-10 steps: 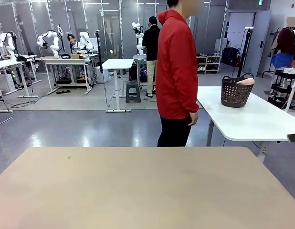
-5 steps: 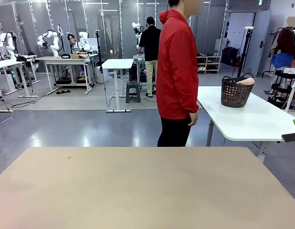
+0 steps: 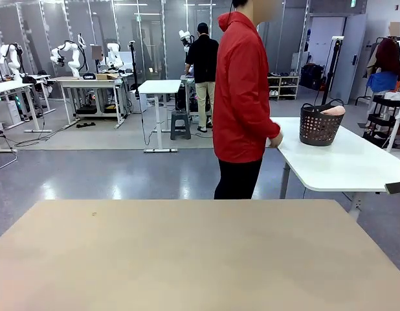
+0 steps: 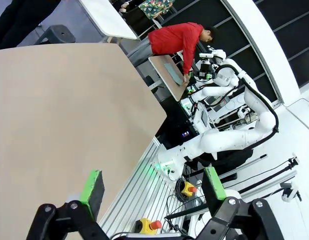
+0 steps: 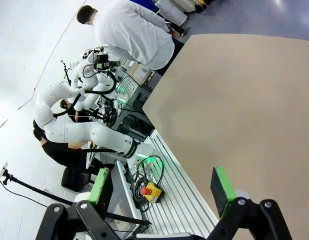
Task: Fold the towel.
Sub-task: Grab the top end of the 100 cm Hotel Towel extended by the human.
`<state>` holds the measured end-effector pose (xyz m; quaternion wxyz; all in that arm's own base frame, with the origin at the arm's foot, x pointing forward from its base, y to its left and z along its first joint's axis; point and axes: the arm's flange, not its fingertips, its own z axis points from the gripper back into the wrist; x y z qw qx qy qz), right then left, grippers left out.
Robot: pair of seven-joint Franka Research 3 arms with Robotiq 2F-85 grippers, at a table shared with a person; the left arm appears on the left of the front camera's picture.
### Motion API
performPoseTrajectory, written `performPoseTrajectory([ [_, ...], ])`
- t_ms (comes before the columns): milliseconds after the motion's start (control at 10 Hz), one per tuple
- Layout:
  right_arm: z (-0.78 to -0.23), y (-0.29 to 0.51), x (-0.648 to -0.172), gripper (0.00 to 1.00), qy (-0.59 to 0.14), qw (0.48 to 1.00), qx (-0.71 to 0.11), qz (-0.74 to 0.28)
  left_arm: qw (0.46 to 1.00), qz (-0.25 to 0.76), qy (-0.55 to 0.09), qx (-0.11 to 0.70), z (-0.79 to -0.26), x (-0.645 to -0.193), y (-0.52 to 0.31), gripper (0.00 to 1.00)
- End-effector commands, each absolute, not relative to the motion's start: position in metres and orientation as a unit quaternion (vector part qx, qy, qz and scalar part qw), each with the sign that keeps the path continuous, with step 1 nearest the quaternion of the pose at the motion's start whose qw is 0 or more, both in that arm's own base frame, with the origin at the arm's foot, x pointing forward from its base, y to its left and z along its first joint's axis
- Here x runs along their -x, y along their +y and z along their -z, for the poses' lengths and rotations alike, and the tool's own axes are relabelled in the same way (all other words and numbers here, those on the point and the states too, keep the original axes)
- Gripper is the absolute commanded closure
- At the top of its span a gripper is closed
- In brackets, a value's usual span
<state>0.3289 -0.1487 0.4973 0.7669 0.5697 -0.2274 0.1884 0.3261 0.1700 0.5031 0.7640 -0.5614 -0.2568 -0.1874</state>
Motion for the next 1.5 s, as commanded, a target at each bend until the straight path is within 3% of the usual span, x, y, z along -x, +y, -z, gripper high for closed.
performPoseTrajectory([
  [0,-0.4974,-0.1493,-0.3308,0.00,-0.235,0.760,-0.573,-0.197,0.757,0.199,-0.261,0.565,-0.5025,-0.3257,0.1709,0.00],
  [1400,-0.4974,-0.1493,-0.3308,0.00,-0.235,0.760,-0.573,-0.197,0.757,0.199,-0.261,0.565,-0.5025,-0.3257,0.1709,0.00],
])
